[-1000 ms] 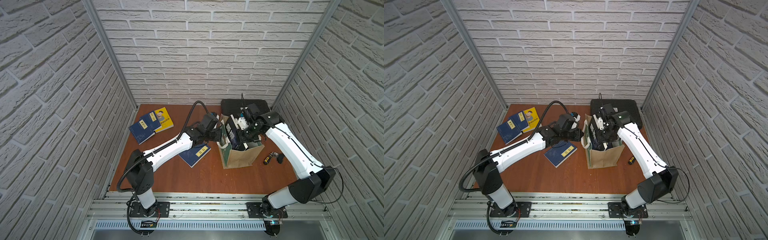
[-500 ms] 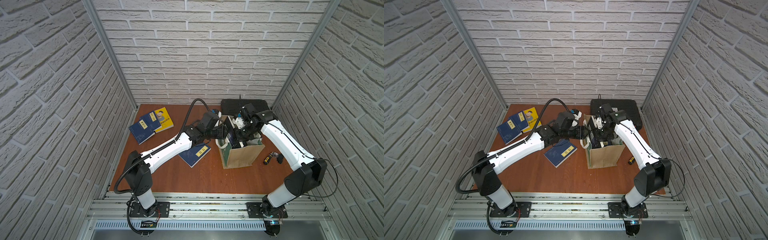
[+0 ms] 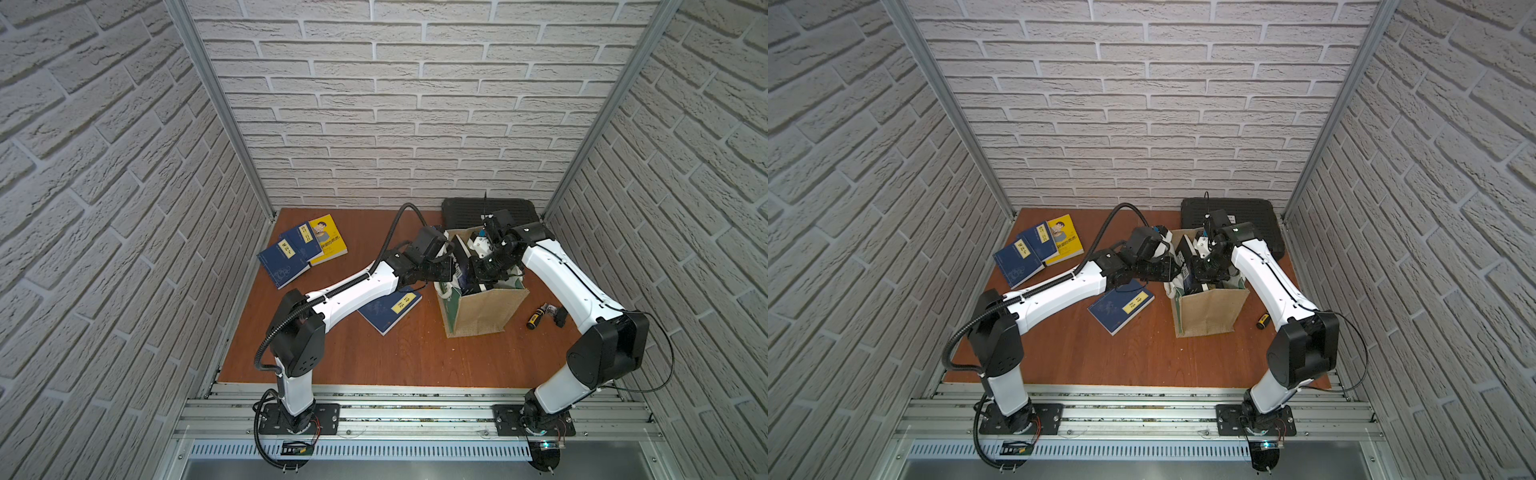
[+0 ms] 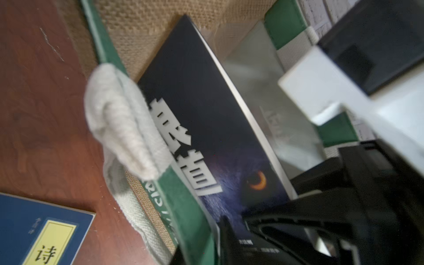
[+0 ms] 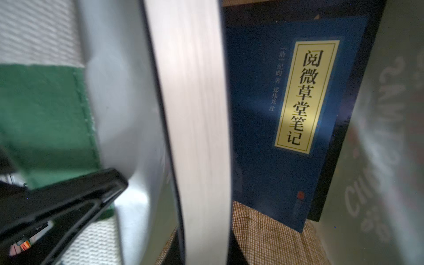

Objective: Put the books into the canvas bag
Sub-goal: Place the book in the canvas bag.

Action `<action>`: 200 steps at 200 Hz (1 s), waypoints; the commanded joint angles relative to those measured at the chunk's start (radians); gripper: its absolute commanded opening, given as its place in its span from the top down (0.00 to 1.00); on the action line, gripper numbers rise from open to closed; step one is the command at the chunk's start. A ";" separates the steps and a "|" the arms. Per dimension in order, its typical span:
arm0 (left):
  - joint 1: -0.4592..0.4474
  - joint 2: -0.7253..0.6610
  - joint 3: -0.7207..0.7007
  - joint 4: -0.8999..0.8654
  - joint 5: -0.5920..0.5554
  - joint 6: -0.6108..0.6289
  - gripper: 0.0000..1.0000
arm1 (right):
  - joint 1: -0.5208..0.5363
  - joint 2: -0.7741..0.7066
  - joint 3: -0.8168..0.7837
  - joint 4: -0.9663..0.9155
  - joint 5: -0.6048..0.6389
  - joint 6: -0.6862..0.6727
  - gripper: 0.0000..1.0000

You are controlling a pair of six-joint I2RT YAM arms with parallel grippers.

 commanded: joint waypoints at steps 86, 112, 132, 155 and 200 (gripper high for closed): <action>0.025 -0.025 -0.016 0.024 0.023 0.009 1.00 | -0.026 0.029 -0.004 0.067 0.201 0.026 0.74; 0.022 -0.030 -0.016 0.030 0.028 0.014 1.00 | -0.026 -0.026 0.027 0.044 0.301 0.037 0.62; 0.024 -0.031 -0.016 0.033 0.029 0.020 1.00 | -0.025 -0.077 0.048 0.033 0.345 0.037 0.60; 0.024 -0.036 -0.016 0.032 0.028 0.026 1.00 | -0.025 -0.128 0.052 0.038 0.313 0.019 0.57; 0.024 -0.047 -0.004 0.032 0.026 0.040 1.00 | -0.010 -0.161 -0.025 0.112 0.176 0.044 0.58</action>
